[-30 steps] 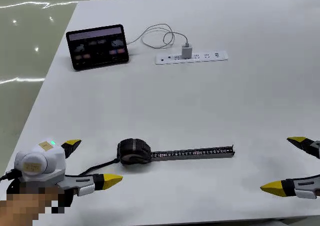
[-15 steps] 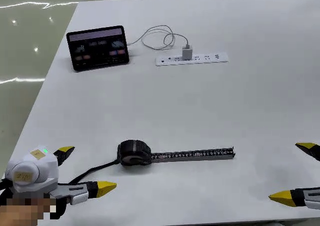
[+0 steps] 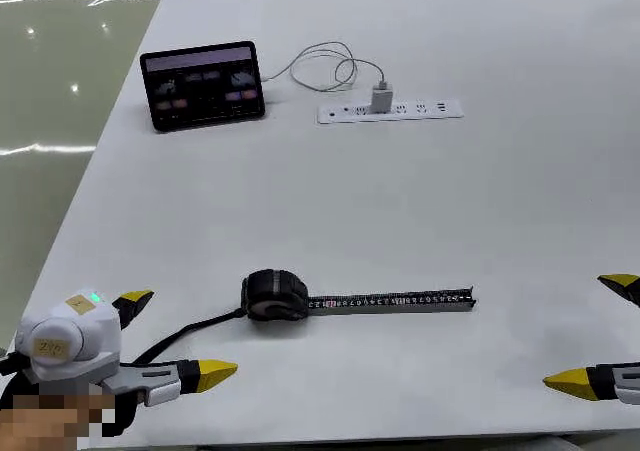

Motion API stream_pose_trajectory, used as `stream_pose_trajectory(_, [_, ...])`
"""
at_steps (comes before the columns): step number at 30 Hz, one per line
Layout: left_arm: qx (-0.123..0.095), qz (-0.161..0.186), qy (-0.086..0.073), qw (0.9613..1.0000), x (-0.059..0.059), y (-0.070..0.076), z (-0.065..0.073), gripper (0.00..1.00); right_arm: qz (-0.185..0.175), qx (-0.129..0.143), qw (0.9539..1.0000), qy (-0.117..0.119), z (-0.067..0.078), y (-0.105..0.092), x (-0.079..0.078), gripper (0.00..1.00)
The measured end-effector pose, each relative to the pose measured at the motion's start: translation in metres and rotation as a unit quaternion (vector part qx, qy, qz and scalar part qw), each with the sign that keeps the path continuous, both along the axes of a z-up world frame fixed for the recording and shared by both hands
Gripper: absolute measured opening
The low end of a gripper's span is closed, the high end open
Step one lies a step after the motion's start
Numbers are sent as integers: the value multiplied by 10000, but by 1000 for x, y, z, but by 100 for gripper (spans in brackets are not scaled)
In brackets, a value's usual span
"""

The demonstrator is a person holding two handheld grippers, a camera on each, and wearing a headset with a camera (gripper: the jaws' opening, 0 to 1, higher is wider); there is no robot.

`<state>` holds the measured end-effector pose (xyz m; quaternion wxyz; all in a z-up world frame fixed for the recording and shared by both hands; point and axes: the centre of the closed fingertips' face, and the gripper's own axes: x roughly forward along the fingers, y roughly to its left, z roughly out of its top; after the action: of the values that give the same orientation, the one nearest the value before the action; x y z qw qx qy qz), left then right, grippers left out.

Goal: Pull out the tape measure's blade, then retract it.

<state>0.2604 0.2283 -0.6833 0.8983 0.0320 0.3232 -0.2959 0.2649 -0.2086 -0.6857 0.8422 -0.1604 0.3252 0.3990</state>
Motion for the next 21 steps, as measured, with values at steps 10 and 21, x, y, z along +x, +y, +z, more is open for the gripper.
stream_pose_trajectory(10, [-60,-64,-19,10000,2,-4,2,100,-115,-13,9999,28,2,-5,-8,100])
stream_pose_trajectory(21, [-89,-86,6,9999,4,-4,1,100,-183,-13,9998,46,3,-9,-13,100])
